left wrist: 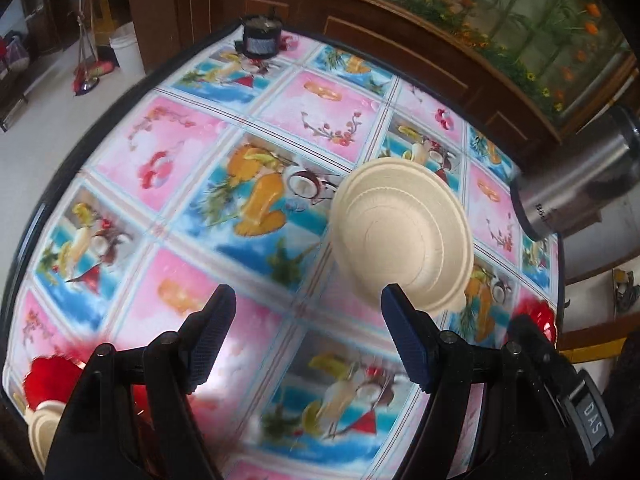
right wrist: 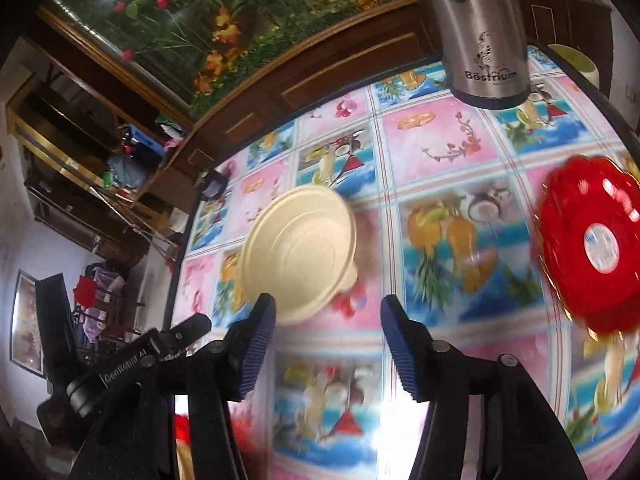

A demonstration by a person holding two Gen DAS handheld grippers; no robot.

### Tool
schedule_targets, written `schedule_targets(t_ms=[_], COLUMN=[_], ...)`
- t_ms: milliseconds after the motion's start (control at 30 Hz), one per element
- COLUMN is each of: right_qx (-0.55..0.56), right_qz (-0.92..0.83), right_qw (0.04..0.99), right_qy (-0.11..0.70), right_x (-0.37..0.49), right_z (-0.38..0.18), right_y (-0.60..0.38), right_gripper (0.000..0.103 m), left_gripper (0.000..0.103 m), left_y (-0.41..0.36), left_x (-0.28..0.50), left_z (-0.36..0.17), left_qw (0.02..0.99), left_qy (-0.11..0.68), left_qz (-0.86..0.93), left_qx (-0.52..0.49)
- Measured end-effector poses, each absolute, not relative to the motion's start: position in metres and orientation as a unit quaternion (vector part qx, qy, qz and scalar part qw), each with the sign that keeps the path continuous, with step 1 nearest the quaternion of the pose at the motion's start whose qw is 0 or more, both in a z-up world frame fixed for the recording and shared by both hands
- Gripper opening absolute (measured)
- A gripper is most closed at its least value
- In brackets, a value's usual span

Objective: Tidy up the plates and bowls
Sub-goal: 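Move the left tool to another beige plate and grasp its rim, then carry the second beige plate with the left tool over the stack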

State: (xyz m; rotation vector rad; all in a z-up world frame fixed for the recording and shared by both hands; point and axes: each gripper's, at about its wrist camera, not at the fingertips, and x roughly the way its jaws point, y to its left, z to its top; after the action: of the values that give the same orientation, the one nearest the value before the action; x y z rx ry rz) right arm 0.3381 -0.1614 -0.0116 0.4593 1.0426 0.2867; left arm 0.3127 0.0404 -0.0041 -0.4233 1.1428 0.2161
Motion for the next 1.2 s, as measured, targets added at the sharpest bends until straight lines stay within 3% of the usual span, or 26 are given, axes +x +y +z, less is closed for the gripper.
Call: schedule_targets(t_ms=[267,400,500,600,667,1200], right_qx=[0.203,0.198,0.198,0.209,0.215,0.222], right_qz=[0.133,0.132,0.127,0.132,0.141,0.135], right_qw=[0.819,0.813,0.811,0.802,0.8,0.814], right_qy=[0.519,0.532,0.536,0.544,0.542,0.52], right_x=[0.392,0.405,0.41,0.411,0.408,0.307], right_z=[-0.047,-0.063,-0.072,-0.079,-0.079,-0.045], right_y=[-0.148,-0.144,-0.141,-0.14,-0.14,-0.165], right_gripper=[0.044,0.036,0.031,0.019,0.009,0.01], left_gripper=[0.074,0.044,0.031,0.016,0.016,0.016], left_y=[0.033,0.031,0.027,0.021,0.016,-0.018], left_x=[0.349,0.359,0.362,0.364,0.363,0.263], left_z=[-0.033,-0.048,-0.057,-0.062,-0.061,-0.017], left_qw=[0.805,0.798,0.794,0.793,0.796,0.825], left_qy=[0.548,0.561,0.57,0.578,0.579,0.553], left_qz=[0.113,0.117,0.115,0.099,0.096,0.065], left_qx=[-0.195,-0.186,-0.176,-0.164,-0.15,-0.095])
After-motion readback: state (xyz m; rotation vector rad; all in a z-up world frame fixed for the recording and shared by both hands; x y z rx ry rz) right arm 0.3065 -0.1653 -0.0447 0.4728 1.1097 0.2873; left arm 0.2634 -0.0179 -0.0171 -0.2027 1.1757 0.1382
